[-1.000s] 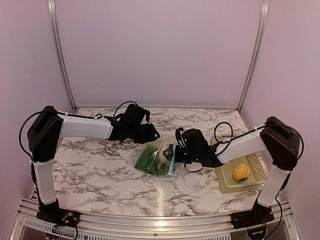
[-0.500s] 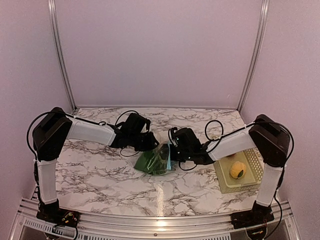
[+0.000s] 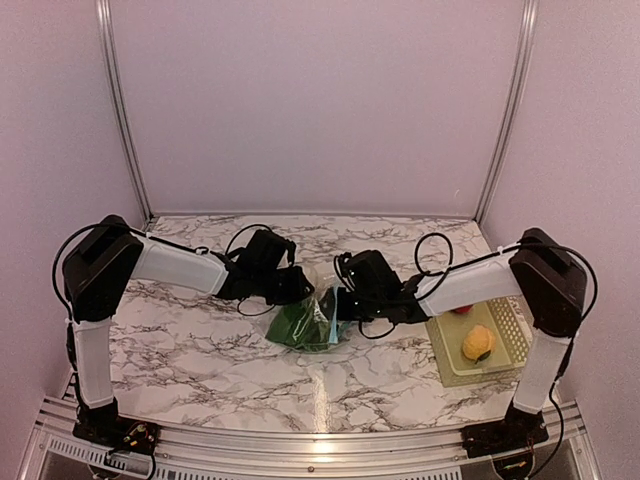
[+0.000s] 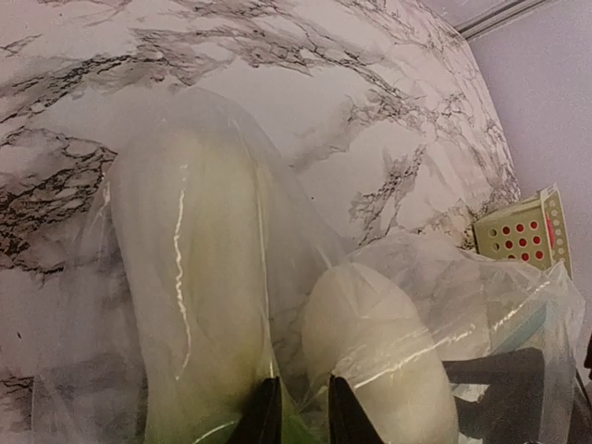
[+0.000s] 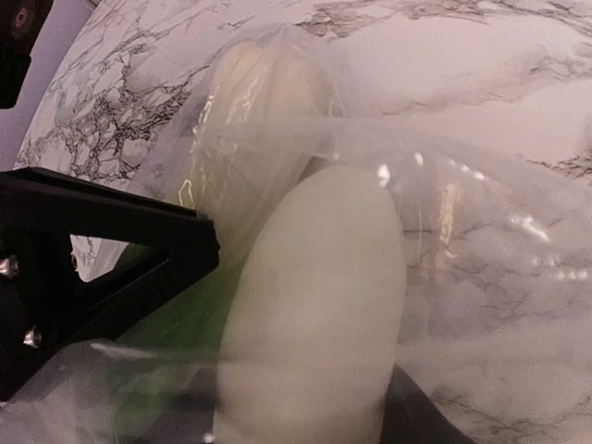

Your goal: Open the zip-top bag and remove the fake food

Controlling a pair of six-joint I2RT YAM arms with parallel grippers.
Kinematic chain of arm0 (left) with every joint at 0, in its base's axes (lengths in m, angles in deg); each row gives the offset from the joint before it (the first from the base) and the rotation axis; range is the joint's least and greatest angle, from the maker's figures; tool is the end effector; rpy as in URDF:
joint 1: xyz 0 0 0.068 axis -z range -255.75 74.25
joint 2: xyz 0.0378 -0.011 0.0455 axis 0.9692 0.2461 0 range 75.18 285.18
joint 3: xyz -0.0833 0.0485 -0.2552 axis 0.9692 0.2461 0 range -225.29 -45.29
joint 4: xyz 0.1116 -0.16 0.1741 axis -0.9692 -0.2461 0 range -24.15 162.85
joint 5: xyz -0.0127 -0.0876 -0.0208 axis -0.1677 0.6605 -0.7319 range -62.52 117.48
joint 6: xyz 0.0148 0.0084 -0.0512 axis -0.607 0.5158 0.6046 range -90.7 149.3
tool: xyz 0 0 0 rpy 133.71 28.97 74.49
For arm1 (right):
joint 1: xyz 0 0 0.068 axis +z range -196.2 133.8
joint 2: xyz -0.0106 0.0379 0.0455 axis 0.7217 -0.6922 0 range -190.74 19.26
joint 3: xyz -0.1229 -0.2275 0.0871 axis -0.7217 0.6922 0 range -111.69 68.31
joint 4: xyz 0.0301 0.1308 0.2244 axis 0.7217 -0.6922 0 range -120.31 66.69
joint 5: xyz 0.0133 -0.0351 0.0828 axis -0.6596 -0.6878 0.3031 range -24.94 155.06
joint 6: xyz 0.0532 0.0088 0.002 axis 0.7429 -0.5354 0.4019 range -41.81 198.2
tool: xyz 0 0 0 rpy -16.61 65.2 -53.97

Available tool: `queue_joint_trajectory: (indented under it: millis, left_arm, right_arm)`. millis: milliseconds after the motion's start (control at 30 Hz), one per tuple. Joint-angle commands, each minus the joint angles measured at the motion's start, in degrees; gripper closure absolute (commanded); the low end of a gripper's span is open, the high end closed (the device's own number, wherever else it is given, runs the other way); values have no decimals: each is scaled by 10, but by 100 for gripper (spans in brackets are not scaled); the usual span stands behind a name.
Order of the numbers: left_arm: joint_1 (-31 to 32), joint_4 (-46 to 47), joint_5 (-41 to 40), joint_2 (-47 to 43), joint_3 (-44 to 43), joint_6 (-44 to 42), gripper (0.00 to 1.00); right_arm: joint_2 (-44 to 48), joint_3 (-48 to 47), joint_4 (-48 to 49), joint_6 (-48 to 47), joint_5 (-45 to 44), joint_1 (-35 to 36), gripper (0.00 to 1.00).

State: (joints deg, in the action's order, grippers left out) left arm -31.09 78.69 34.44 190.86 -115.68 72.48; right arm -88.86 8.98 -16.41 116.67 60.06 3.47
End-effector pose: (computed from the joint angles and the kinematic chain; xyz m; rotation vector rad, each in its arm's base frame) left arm 0.3055 -0.3080 0.1500 0.1015 2.4326 -0.9037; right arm 0.2549 0.2954 0.1465 -0.1872 2.3906 0.6692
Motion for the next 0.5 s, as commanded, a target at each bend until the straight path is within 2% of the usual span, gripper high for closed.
queue_joint_trajectory:
  millis: [0, 200, 467]
  left_arm:
    - [-20, -80, -26, 7, 25, -10, 81]
    - [-26, -78, -24, 9, 26, -12, 81]
    - [-29, -80, -23, 11, 21, -14, 81]
  right_arm:
    - [73, 22, -17, -15, 31, 7, 63]
    - [127, 58, -23, -16, 70, 7, 63]
    - [189, 71, -65, -18, 59, 7, 64]
